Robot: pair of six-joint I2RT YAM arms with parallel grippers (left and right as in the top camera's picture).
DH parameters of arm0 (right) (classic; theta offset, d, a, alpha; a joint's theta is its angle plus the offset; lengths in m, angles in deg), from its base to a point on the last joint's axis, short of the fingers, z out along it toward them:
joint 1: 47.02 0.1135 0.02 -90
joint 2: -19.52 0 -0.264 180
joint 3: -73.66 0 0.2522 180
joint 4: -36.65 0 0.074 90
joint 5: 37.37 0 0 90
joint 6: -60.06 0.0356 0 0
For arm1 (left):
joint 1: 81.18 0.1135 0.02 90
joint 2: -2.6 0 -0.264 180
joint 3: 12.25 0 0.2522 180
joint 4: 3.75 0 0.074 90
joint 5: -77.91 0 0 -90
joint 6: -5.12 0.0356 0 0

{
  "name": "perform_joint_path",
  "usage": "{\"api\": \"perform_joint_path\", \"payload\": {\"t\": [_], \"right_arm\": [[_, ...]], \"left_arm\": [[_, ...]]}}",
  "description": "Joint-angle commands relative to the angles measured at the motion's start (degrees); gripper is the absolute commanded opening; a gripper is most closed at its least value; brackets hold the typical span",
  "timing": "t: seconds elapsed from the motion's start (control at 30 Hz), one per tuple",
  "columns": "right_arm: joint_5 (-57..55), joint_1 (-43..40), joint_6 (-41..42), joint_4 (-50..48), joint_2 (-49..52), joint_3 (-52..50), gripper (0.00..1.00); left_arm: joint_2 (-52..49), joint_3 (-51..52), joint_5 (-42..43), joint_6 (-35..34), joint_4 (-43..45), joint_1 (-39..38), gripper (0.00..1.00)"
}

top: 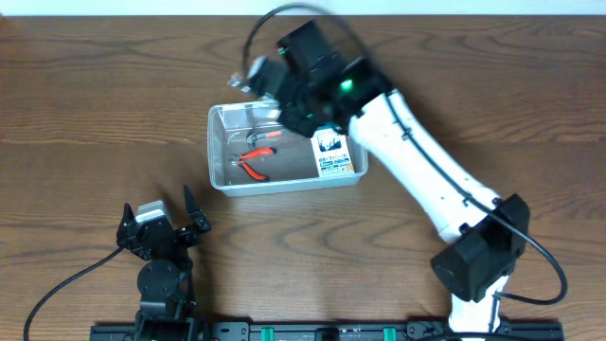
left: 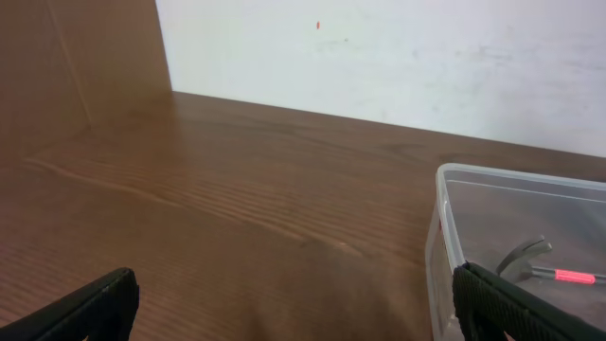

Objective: Pack container
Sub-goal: 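Carry the wrench into the container and open the right gripper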

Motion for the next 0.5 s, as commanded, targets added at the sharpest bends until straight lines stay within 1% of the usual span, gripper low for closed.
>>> {"api": "perform_joint_path", "payload": {"t": [0.0, 0.1, 0.2, 0.47], "right_arm": [[0.15, -0.37, -16.65, -1.53, 3.48, -0.39, 0.01], [3.08, -0.79, -20.7, -1.75, 6.32, -0.37, 0.01], [4.74, -1.42, -21.35, -1.81, 9.64, -0.37, 0.01], [4.85, -0.68, -21.86, -2.78, 16.61, -0.37, 0.02]], "left_arm": [[0.22, 1.16, -1.14, 0.09, -1.88, -0.17, 0.98], [0.22, 1.16, -1.14, 0.09, -1.9, -0.17, 0.98], [0.22, 1.16, -1.14, 0.09, -1.9, -0.17, 0.98], [0.22, 1.16, -1.14, 0.09, -1.88, -0.17, 0.98]]}}
